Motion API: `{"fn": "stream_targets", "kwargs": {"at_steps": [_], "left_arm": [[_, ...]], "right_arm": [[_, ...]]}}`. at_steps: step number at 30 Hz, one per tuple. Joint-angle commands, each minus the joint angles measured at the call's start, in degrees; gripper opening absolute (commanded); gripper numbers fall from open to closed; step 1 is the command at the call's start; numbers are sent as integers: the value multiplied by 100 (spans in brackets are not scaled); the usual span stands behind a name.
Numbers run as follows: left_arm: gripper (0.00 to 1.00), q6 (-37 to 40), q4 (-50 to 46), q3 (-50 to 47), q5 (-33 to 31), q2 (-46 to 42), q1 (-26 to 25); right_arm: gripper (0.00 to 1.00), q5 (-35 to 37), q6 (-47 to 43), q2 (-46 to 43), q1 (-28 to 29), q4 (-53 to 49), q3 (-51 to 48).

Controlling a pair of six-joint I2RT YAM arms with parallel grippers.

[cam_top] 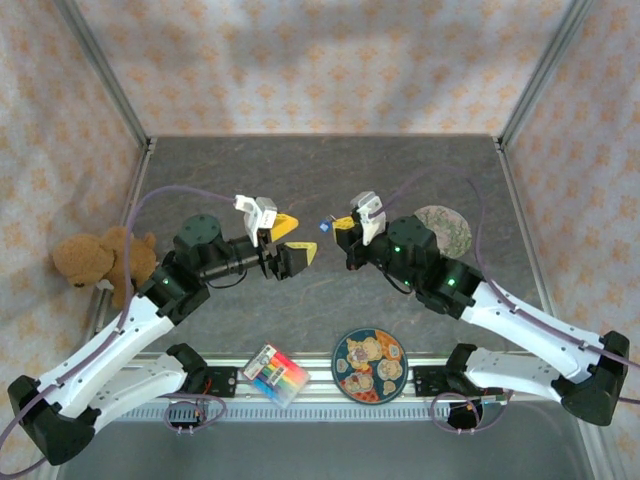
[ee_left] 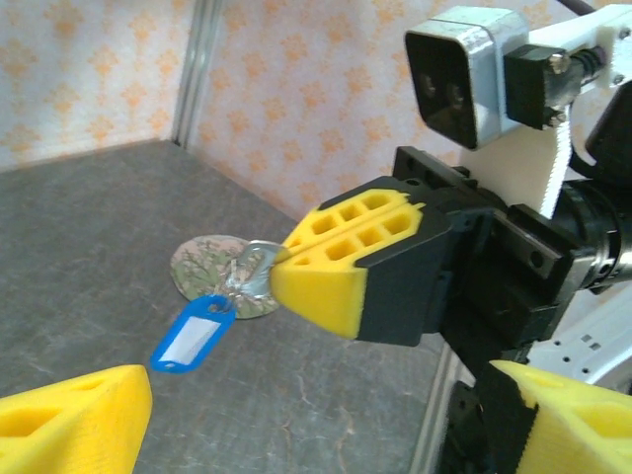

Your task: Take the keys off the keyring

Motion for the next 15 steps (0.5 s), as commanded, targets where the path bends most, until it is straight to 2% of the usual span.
{"fn": "stream_targets", "kwargs": {"at_steps": [1,7,15], "left_arm": [[85,-369,260,359,532,131,68],[90,-663,293,535,805,282,242],[90,-681,267,616,844,407,250]], "right_arm": [[0,-245,233,47,-42,72,297],[0,-371,392,151,-47,-101,528],[0,-660,515,272,-42,-70,636]]}}
